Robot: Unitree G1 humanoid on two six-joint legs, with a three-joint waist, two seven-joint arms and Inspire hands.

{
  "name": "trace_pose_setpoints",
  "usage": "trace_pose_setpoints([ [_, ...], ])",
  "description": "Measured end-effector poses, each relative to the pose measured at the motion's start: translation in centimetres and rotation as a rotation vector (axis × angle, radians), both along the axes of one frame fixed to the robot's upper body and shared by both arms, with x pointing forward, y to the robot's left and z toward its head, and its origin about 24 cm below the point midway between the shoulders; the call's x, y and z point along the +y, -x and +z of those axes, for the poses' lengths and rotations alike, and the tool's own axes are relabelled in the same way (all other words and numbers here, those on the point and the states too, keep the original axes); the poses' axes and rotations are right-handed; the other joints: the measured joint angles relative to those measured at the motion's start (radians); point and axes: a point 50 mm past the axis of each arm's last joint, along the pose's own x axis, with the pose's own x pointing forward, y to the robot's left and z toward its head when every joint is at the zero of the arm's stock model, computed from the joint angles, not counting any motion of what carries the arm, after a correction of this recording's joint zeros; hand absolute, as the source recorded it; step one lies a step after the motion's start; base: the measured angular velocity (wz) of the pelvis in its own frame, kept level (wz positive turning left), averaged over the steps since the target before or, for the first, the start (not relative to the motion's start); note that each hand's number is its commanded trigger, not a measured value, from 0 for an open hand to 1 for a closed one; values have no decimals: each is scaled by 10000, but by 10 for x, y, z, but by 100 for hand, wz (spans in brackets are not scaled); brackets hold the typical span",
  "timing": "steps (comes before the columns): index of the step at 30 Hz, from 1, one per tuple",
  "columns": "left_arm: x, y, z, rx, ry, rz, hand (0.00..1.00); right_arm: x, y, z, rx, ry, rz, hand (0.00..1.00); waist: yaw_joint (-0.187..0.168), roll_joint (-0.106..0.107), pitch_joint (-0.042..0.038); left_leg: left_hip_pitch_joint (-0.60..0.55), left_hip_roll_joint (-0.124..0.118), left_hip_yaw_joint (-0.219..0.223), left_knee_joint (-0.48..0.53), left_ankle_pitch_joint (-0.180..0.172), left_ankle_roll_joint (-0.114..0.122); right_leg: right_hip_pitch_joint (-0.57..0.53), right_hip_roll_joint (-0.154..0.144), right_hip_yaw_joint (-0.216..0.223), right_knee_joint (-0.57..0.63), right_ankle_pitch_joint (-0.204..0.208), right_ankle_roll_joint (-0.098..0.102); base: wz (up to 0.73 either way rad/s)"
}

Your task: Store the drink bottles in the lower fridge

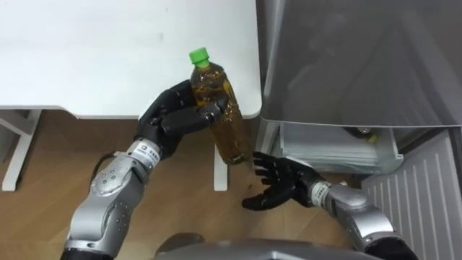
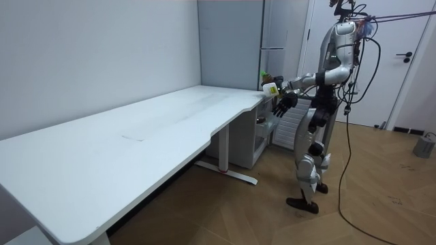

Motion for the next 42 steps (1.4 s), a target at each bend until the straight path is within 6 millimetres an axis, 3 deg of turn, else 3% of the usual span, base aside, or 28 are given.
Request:
trace_pose_setpoints([
  [13,-1,1,-1,-97,-348,-682,100,18,-5,17,-246,-1239,1633,0,52,42,20,-61,18,10,71,3,3,-134,-15,-46,164,0,1,0],
  [24,-5,2,-2,-64,-305,-823,100,24,-5,28,-463,-2449,1729,0,34,38,14,-33,7,-44,82,5,2,-87,-17,-136,160,0,1,0],
  [32,-10,5,-7,-13,-1187,-1310,100,33,0,27,-133,-3239,1698,0,26,-7,36,-14,15,-35,35,5,2,-46,-5,-147,150,0,1,0],
  [42,-12,9,-11,182,-1317,-1543,100,34,4,24,505,-3489,1639,0,31,-114,-13,-141,13,-34,168,3,6,-83,-16,-196,159,2,2,0],
])
